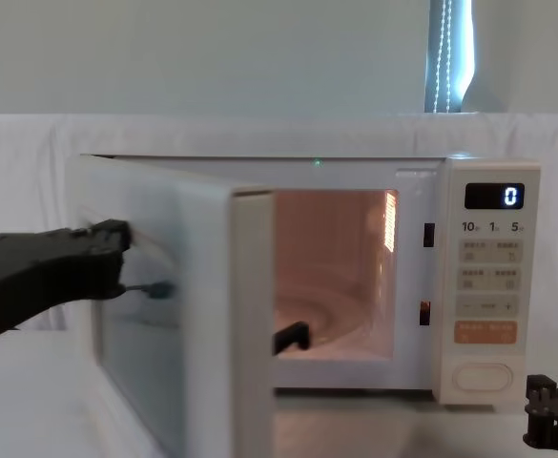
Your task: Press the button to open the microwave door with one hand; close the microwave door with the other hand.
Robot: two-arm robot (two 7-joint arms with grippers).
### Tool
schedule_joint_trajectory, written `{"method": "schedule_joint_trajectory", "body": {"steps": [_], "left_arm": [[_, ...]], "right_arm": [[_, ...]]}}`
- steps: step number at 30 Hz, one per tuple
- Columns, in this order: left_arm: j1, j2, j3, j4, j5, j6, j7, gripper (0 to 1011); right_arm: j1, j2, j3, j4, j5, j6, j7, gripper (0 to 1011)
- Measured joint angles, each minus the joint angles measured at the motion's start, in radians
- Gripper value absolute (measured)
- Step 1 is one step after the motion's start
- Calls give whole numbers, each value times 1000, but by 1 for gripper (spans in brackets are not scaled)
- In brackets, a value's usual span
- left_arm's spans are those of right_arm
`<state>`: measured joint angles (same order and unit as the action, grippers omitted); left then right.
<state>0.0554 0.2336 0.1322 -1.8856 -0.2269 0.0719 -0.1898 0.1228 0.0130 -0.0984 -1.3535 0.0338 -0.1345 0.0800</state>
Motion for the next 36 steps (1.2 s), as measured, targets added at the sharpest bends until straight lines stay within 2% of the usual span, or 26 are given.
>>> {"method": "schedule_joint_trajectory", "body": {"steps": [4,9,14,27,36], "left_arm": [[-35,-2,21,25,-1,10,-11,0],[-88,-17,47,68,-11,38,-16,0],[-136,-36,70,114,-6,44,-7,0],[-266,-90,127,254,31,13,5,0],[-358,-130,164,378,64,-16,2,0]], "right_arm": [[0,0,0,0,0,0,0,0],[0,0,0,0,0,0,0,0],[0,0,0,0,0,0,0,0],[0,0,0,0,0,0,0,0],[0,0,0,0,0,0,0,0]]}}
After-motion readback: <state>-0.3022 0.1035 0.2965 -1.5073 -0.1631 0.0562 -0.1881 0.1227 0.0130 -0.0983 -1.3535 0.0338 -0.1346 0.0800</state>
